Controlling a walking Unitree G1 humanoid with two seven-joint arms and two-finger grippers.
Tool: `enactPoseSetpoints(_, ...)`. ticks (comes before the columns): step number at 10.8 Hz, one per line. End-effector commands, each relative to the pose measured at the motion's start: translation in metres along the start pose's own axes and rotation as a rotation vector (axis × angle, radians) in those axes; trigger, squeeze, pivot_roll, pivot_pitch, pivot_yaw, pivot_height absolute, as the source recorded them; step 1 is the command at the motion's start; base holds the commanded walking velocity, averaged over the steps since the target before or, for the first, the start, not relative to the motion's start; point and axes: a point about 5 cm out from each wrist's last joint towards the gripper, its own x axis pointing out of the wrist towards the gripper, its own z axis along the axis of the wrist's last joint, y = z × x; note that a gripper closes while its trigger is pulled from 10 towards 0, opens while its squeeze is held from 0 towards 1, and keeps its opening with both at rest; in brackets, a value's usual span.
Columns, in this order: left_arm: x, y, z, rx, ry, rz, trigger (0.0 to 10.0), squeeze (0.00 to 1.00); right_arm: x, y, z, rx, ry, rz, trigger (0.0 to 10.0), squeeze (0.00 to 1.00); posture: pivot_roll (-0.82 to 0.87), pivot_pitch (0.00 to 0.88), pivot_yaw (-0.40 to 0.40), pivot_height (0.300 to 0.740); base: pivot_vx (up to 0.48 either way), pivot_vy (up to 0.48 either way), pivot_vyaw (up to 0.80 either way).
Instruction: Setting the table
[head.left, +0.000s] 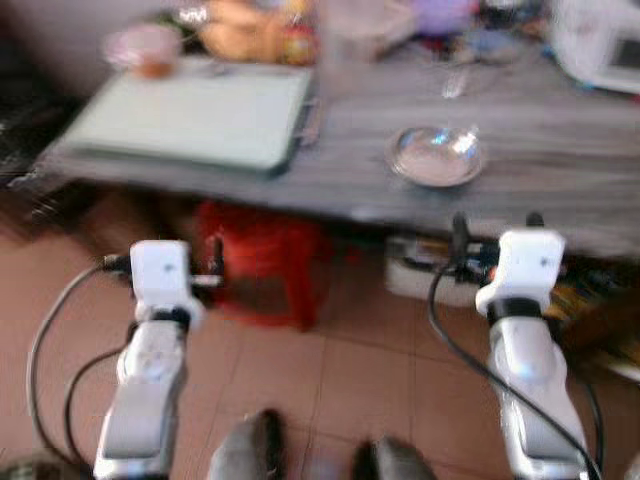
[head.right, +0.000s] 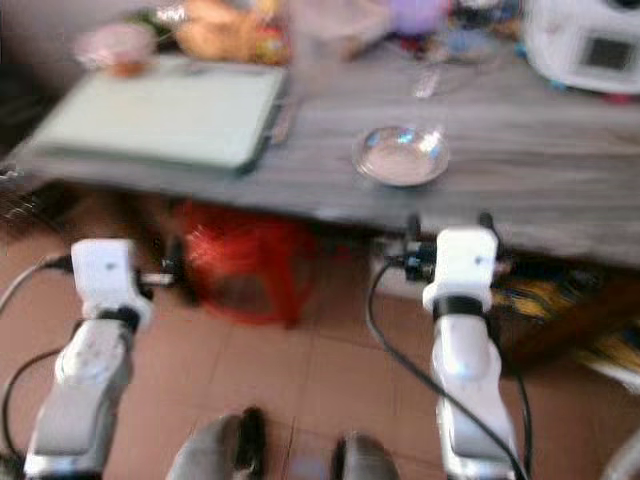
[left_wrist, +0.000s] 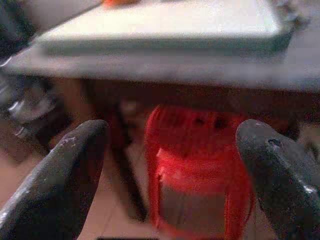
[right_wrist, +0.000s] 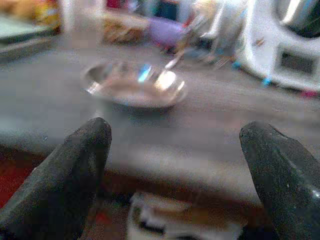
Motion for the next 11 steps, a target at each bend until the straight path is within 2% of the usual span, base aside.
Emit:
enactPoseSetpoints(1,0.0,0.001,-0.004,0.001,0.011,0.008,10.0,0.0,-0.004,0.001,-0.001,0.007,-0.002,0.013,10.0,0.0,-0.02,0.113,0.019,0.74,0.0,0.0,0.0)
enactPoseSetpoints(2,-0.006,0.01,-0.022,0.025,0.087,0.133,10.0,0.0,-0.012,0.008,-0.01,-0.001,0.027,0.088,10.0,0.0,-0.02,0.1,0.016,0.74,0.0,0.0,0.0)
enactPoseSetpoints(4,-0.01,-0.001,-0.029,-0.004,0.088,0.052,10.0,0.0,-0.012,0.008,-0.014,-0.01,0.026,0.14,10.0,0.0,-0.01,0.05,0.001,0.74,0.0,0.0,0.0)
enactPoseSetpoints(5,-0.01,-0.006,-0.03,-0.057,0.08,0.017,10.0,0.0,-0.005,0.005,-0.013,-0.007,0.021,0.133,10.0,0.0,0.0,0.033,-0.007,0.74,0.0,0.0,0.0)
enactPoseSetpoints(6,-0.009,-0.005,-0.036,-0.062,0.073,0.044,10.0,0.0,0.003,0.008,-0.014,0.007,0.022,0.128,10.0,0.0,0.0,0.022,-0.018,0.74,0.0,0.0,0.0)
enactPoseSetpoints(7,-0.01,-0.005,-0.036,-0.057,0.064,0.043,10.0,0.0,0.005,0.011,-0.013,0.02,0.021,0.13,10.0,0.0,0.0,0.022,-0.019,0.74,0.0,0.0,0.0)
enactPoseSetpoints(8,-0.012,-0.009,-0.035,-0.065,0.051,0.017,10.0,0.0,0.004,0.009,-0.007,0.01,0.002,0.138,10.0,0.0,0.0,0.024,-0.009,0.74,0.0,0.0,0.0)
enactPoseSetpoints(10,-0.014,-0.011,-0.046,-0.041,0.082,0.012,10.0,0.0,-0.004,-0.001,-0.021,-0.012,0.052,0.102,10.0,0.0,-0.02,0.034,0.017,0.74,0.0,0.0,0.0)
enactPoseSetpoints(11,-0.022,-0.006,-0.046,-0.005,0.078,-0.003,10.0,0.0,-0.018,-0.009,-0.025,-0.039,0.074,0.111,10.0,0.0,-0.04,0.058,0.024,0.74,0.0,0.0,0.0)
